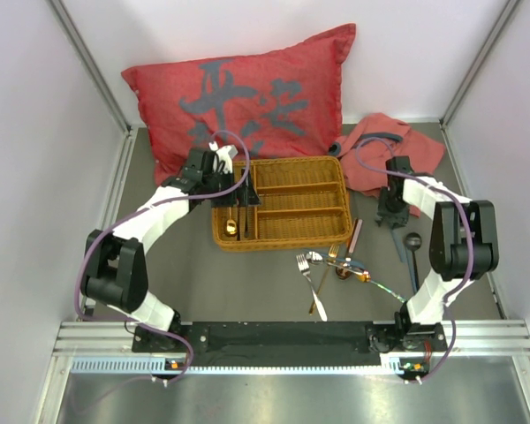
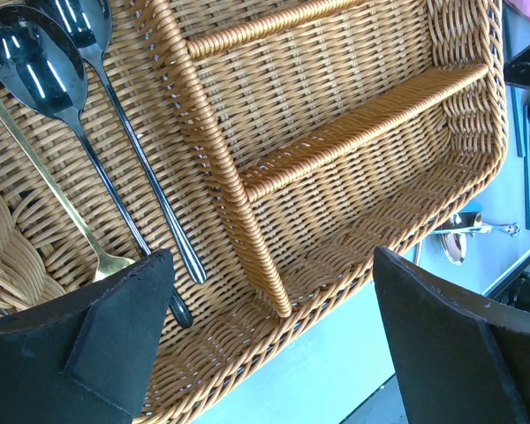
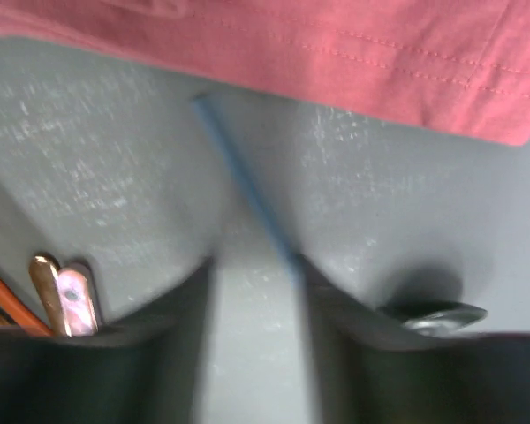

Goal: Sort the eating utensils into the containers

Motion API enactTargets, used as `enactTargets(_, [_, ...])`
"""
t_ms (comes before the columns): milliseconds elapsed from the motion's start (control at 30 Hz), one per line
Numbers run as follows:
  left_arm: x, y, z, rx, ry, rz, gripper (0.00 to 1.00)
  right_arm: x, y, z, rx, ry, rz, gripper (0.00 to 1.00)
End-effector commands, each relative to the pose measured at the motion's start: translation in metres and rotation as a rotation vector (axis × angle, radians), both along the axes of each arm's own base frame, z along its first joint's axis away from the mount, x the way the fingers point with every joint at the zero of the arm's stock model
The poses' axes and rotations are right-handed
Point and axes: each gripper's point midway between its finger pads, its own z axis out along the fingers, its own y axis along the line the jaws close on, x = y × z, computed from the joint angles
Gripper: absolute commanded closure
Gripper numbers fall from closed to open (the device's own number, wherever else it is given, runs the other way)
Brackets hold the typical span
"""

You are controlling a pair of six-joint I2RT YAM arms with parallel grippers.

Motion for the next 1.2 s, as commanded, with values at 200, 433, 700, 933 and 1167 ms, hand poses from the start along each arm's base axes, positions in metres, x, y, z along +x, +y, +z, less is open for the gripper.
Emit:
enactTargets(200, [0.005, -0.004, 0.042, -0.063, -0.099, -0.008, 0.02, 0.001, 0.017, -0.019, 0.102, 0.063, 0.049, 1.0])
enactTargets(433, [0.005, -0.021, 0.062, -0.179, -0.109, -0.043, 0.02, 0.015, 0.022, 0.027, 0.124, -0.07, 0.075, 1.0])
enactTargets(700, [-0.002, -0.052, 0.088, -0.378, -0.111, -0.144, 0.03, 0.025, 0.043, 0.118, 0.219, -0.296, 0.123, 1.0])
enactTargets(933, [-0.017, -0.094, 0.109, -0.456, -0.142, -0.245, 0.04, 0.023, 0.093, 0.185, 0.358, -0.452, 0.212, 1.0])
enactTargets(1167, [-0.037, -0.142, 0.118, -0.49, -0.145, -0.332, 0.08, 0.014, 0.179, 0.232, 0.651, -0.541, 0.347, 1.0])
